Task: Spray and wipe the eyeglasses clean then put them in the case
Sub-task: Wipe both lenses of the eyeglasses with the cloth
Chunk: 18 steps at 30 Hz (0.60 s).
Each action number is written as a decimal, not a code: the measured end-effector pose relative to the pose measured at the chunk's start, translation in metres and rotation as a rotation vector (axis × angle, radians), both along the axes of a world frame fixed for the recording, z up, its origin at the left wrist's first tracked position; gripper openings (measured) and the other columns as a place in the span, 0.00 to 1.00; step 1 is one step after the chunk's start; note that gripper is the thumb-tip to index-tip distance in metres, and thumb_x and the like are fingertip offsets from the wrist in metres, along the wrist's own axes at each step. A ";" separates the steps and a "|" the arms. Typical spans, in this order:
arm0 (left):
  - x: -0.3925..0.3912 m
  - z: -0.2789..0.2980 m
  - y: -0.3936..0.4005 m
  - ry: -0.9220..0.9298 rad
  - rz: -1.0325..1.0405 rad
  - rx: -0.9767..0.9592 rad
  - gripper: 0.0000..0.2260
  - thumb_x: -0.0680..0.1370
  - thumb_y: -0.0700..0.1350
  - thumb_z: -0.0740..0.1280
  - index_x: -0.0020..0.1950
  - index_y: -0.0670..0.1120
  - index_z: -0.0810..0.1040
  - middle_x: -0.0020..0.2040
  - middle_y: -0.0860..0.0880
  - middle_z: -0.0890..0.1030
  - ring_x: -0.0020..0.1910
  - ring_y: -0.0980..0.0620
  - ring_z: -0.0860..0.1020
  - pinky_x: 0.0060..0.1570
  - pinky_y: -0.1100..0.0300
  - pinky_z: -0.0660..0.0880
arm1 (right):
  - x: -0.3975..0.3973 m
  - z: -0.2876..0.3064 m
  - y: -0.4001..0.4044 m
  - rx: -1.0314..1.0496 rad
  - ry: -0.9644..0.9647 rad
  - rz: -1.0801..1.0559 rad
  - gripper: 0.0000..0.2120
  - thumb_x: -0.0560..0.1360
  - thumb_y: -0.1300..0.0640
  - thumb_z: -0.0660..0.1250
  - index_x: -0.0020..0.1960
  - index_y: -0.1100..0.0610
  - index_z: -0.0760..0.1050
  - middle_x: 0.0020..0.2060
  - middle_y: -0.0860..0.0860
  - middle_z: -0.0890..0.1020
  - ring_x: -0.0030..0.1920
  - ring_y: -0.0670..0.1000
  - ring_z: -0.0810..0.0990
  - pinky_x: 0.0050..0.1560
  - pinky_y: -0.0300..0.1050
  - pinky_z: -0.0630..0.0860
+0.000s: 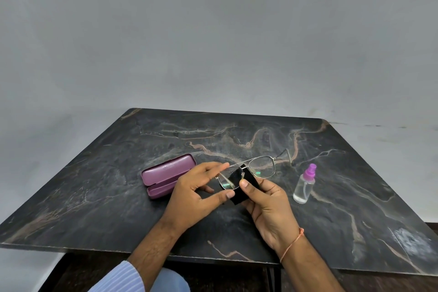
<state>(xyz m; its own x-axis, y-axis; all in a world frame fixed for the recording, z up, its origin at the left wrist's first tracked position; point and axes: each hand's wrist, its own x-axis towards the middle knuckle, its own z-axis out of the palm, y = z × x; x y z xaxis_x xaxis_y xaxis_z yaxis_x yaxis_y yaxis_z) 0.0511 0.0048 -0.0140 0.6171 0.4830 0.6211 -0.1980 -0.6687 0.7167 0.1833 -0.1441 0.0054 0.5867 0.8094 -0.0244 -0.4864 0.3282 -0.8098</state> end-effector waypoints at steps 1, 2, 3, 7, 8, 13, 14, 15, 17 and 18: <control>0.000 -0.001 0.000 0.003 -0.005 0.003 0.27 0.75 0.44 0.83 0.74 0.52 0.83 0.68 0.58 0.83 0.66 0.50 0.84 0.51 0.49 0.88 | 0.000 0.000 0.000 0.002 0.003 -0.010 0.10 0.72 0.68 0.73 0.53 0.69 0.84 0.47 0.64 0.88 0.45 0.58 0.89 0.43 0.47 0.86; 0.000 -0.001 0.000 0.005 -0.007 0.011 0.27 0.76 0.44 0.82 0.74 0.52 0.82 0.68 0.58 0.83 0.66 0.50 0.84 0.51 0.51 0.88 | 0.001 0.000 0.000 0.003 0.002 -0.018 0.10 0.73 0.68 0.73 0.53 0.69 0.84 0.47 0.64 0.88 0.45 0.58 0.89 0.43 0.47 0.86; 0.000 -0.001 0.000 0.006 -0.008 0.020 0.27 0.76 0.43 0.82 0.75 0.52 0.82 0.69 0.59 0.83 0.66 0.51 0.84 0.52 0.53 0.88 | 0.001 0.000 0.000 0.005 0.000 -0.022 0.10 0.73 0.68 0.73 0.53 0.69 0.84 0.47 0.65 0.88 0.45 0.58 0.89 0.44 0.47 0.86; 0.000 0.001 -0.001 -0.010 0.018 0.036 0.26 0.75 0.41 0.83 0.72 0.52 0.84 0.68 0.60 0.84 0.63 0.55 0.85 0.53 0.66 0.83 | 0.002 -0.002 0.001 -0.007 -0.028 -0.030 0.12 0.72 0.66 0.74 0.54 0.69 0.84 0.48 0.65 0.87 0.45 0.58 0.88 0.45 0.47 0.86; 0.000 0.001 -0.001 -0.015 0.023 0.033 0.24 0.74 0.41 0.83 0.70 0.52 0.86 0.68 0.60 0.84 0.64 0.55 0.85 0.54 0.68 0.82 | 0.002 -0.002 0.001 -0.015 -0.038 -0.020 0.12 0.72 0.65 0.74 0.55 0.69 0.84 0.47 0.65 0.87 0.45 0.57 0.88 0.44 0.47 0.86; -0.001 0.000 -0.001 -0.033 -0.012 0.010 0.25 0.75 0.46 0.81 0.72 0.49 0.84 0.69 0.60 0.83 0.67 0.54 0.84 0.51 0.62 0.85 | 0.002 -0.001 -0.001 -0.039 -0.045 0.084 0.13 0.75 0.61 0.72 0.56 0.69 0.84 0.51 0.67 0.87 0.49 0.58 0.89 0.53 0.53 0.87; -0.001 0.000 0.000 -0.036 -0.018 0.008 0.26 0.75 0.47 0.80 0.73 0.49 0.83 0.69 0.60 0.83 0.67 0.55 0.83 0.51 0.64 0.85 | 0.002 0.000 -0.001 -0.046 -0.049 0.100 0.13 0.75 0.61 0.72 0.56 0.68 0.85 0.52 0.67 0.87 0.50 0.58 0.88 0.55 0.54 0.86; -0.001 0.001 -0.001 -0.037 -0.025 0.006 0.26 0.75 0.46 0.80 0.73 0.49 0.83 0.69 0.60 0.83 0.68 0.55 0.83 0.51 0.65 0.84 | 0.002 0.001 -0.001 -0.053 -0.046 0.113 0.12 0.76 0.60 0.71 0.55 0.66 0.86 0.53 0.67 0.87 0.50 0.57 0.88 0.56 0.54 0.85; 0.000 0.001 -0.001 -0.037 -0.037 0.009 0.26 0.75 0.44 0.81 0.73 0.49 0.83 0.69 0.59 0.84 0.69 0.56 0.83 0.55 0.67 0.82 | 0.002 0.002 -0.002 -0.051 -0.029 0.150 0.12 0.77 0.60 0.70 0.56 0.64 0.86 0.54 0.65 0.87 0.50 0.56 0.88 0.56 0.54 0.86; 0.000 0.001 -0.001 -0.036 -0.038 0.014 0.26 0.75 0.43 0.82 0.73 0.49 0.83 0.69 0.59 0.84 0.69 0.56 0.83 0.60 0.67 0.81 | 0.002 0.002 -0.002 -0.047 -0.017 0.172 0.12 0.78 0.60 0.69 0.57 0.64 0.86 0.54 0.65 0.87 0.51 0.56 0.88 0.55 0.54 0.86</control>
<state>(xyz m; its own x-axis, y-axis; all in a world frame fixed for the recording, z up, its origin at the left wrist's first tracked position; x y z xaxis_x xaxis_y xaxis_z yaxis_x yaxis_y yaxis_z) 0.0512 0.0042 -0.0134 0.6120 0.4506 0.6499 -0.2486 -0.6705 0.6990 0.1852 -0.1465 0.0077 0.4405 0.8961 -0.0552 -0.5179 0.2034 -0.8309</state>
